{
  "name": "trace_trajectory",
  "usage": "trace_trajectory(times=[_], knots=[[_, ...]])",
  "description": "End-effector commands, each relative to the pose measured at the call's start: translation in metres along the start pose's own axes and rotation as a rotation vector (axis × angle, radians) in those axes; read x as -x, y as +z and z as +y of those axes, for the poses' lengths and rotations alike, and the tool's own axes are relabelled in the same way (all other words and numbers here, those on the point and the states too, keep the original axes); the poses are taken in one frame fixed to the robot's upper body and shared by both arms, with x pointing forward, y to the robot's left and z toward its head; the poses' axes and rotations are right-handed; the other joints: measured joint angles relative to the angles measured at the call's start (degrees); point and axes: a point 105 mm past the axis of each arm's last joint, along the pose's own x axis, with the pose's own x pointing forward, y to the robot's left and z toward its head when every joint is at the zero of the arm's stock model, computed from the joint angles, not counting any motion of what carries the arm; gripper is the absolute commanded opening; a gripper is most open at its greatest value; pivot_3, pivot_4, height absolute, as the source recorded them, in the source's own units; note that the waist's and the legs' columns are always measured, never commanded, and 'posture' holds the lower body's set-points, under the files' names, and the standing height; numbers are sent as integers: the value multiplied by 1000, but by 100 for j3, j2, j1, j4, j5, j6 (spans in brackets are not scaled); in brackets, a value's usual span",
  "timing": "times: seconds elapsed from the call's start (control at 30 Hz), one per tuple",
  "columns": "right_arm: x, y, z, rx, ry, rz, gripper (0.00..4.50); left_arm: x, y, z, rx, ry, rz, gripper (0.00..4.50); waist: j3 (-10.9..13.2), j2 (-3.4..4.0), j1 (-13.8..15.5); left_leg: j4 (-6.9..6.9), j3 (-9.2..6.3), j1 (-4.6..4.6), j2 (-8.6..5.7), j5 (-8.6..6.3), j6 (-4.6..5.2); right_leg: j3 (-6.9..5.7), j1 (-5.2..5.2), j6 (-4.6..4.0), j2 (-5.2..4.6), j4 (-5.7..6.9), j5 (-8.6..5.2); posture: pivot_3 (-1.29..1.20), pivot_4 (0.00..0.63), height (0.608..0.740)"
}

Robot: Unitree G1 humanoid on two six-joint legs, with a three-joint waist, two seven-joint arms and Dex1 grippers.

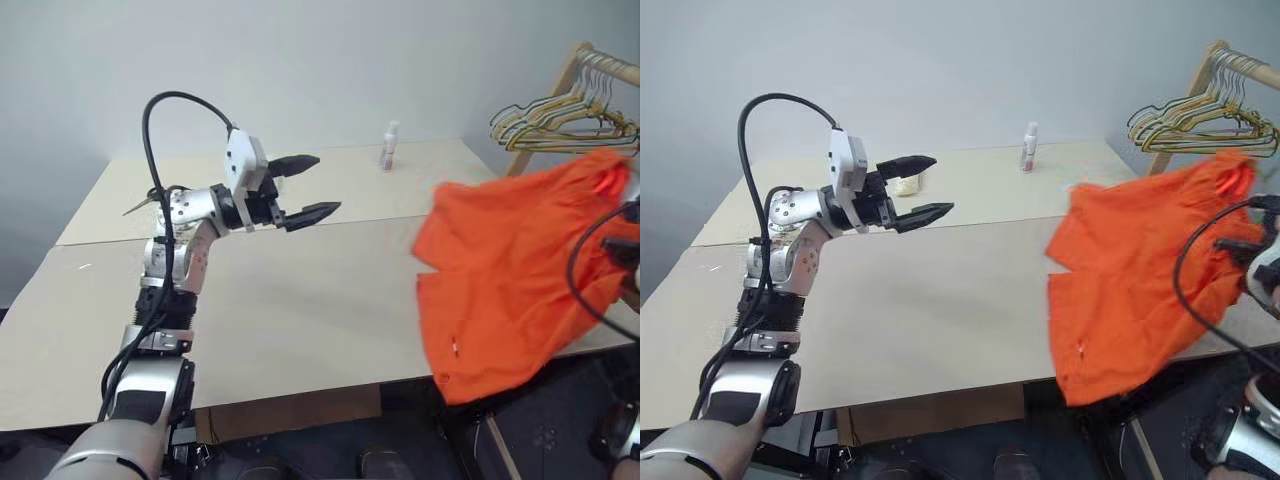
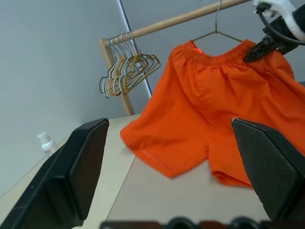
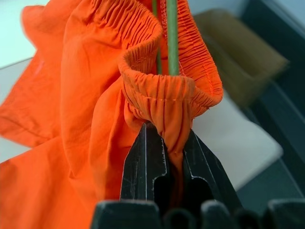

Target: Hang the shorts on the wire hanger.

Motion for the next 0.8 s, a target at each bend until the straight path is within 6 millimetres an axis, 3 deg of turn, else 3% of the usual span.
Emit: trace_trajectory(times=[0.03,0.17,0.4,0.7,0.8], knots=[[-1,18,-17,-107,-142,-83,0,-2,21,-2,5,20,-99,4475,-11,18,-40,-1,1,4,0,0,0,1,5,0,0,0,0,-181,0,740],[-14,26,-17,-196,-237,-103,0,0,28,-10,56,10,-156,4475,-26,43,-143,-15,15,33,-4,0,0,18,20,0,0,-9,0,-169,0,740],[-38,43,-10,-355,-318,-143,0,-4,19,-14,77,57,-122,4475,-41,67,-275,-25,15,56,-4,2,0,21,40,0,7,-5,0,-142,0,740],[-55,73,-29,-427,-380,-194,0,-5,18,-22,81,80,-126,4475,-33,79,-266,-32,10,69,-6,1,1,12,72,0,7,-32,0,-103,0,740],[-61,76,-34,-512,-344,-171,0,-4,17,-24,77,86,-120,4475,-31,82,-215,-36,11,82,-6,0,3,12,89,2,9,-62,-1,-97,0,740]])
